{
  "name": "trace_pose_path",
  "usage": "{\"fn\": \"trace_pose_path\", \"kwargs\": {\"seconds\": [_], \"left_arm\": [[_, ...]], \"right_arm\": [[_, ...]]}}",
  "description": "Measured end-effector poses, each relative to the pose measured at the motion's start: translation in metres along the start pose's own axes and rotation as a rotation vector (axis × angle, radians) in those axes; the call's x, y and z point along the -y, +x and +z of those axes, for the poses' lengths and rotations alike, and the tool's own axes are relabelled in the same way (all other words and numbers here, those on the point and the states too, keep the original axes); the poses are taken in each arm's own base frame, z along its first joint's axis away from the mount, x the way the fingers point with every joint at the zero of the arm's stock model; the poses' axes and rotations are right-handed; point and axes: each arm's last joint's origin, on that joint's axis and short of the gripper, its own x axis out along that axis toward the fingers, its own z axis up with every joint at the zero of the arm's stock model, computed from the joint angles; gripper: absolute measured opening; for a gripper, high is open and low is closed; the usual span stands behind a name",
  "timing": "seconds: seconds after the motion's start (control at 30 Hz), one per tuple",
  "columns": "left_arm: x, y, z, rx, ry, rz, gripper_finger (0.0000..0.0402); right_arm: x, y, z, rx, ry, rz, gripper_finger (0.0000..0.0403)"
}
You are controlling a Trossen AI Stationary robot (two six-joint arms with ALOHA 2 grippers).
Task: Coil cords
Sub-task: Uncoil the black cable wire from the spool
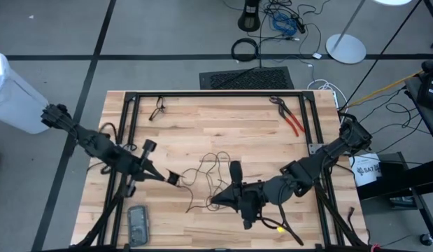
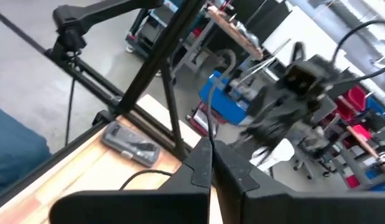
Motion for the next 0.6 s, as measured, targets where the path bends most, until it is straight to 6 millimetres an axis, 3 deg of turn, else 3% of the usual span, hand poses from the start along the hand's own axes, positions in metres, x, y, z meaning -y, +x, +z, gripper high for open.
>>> {"fn": "trace_pose_path", "kwargs": {"seconds": [0.6], "left_arm": [[0.000, -0.014, 0.030, 0.279, 0.010, 0.016, 0.0000]], "right_arm": [[-0.005, 0.000, -0.010, -0.095, 0.063, 0.048, 0.0000]]}}
